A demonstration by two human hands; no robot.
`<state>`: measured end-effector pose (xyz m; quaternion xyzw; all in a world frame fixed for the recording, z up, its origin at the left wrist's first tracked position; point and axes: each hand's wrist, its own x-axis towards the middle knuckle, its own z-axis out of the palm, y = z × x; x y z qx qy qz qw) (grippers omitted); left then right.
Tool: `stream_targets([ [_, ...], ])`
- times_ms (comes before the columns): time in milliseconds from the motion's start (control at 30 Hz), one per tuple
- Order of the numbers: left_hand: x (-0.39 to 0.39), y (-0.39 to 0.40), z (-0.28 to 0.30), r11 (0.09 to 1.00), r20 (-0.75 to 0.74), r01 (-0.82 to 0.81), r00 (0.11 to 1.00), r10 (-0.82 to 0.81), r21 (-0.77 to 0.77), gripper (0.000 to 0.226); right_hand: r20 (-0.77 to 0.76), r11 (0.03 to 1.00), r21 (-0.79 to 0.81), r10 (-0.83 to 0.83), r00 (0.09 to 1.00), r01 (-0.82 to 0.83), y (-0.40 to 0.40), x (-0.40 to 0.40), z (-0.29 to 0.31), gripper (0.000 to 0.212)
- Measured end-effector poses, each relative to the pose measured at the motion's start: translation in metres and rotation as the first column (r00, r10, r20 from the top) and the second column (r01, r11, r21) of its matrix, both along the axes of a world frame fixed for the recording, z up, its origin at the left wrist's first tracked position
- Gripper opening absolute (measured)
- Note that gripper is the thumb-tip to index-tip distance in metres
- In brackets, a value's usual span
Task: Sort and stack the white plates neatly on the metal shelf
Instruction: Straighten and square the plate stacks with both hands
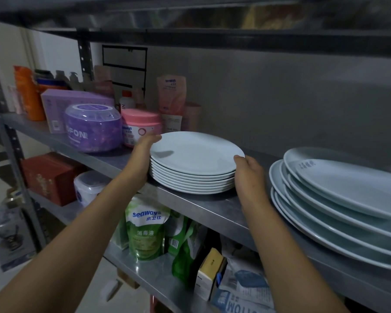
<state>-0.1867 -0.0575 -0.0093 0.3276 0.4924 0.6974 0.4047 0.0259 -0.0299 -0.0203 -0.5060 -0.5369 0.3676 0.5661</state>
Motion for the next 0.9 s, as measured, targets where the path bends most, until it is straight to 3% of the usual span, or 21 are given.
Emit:
stream_targets([
  [133,-0.004,0.001,-0.002,0.998,-0.106,-0.012,0.994,0.019,0.069,0.051,-0.015,0.998,0.021,0.059,0.998,-0.059,-0.004,0.001,0.004,0.036],
  [267,-0.006,0.005,-0.004,0.998,-0.108,-0.043,0.993,0.049,0.052,0.046,0.002,0.995,0.042,0.087,0.996,-0.087,-0.003,0.000,0.002,0.018],
  [467,-0.005,0.006,-0.003,0.997,-0.116,-0.056,0.991,0.061,0.045,0.049,0.017,0.993,0.075,0.089,0.996,-0.090,0.001,-0.001,-0.002,0.032],
  [667,-0.003,-0.004,0.000,0.998,-0.336,-0.032,0.941,0.048,0.053,0.039,0.019,0.997,0.010,0.082,0.996,-0.082,-0.009,-0.001,0.004,0.052],
  [767,-0.003,-0.019,0.003,0.994,-0.521,-0.094,0.847,0.107,0.050,0.047,0.024,0.995,0.009,0.098,0.995,-0.098,-0.025,0.000,0.010,0.056],
  [833,0.005,-0.036,0.008,0.983,-0.631,-0.118,0.754,0.182,0.141,0.045,0.125,0.995,0.047,0.078,0.989,-0.084,-0.035,0.002,0.012,0.057],
  [900,0.017,-0.051,0.013,0.966,-0.803,-0.078,0.543,0.248,0.246,0.046,0.333,0.984,0.127,0.076,0.940,-0.125,-0.051,0.006,0.012,0.057],
])
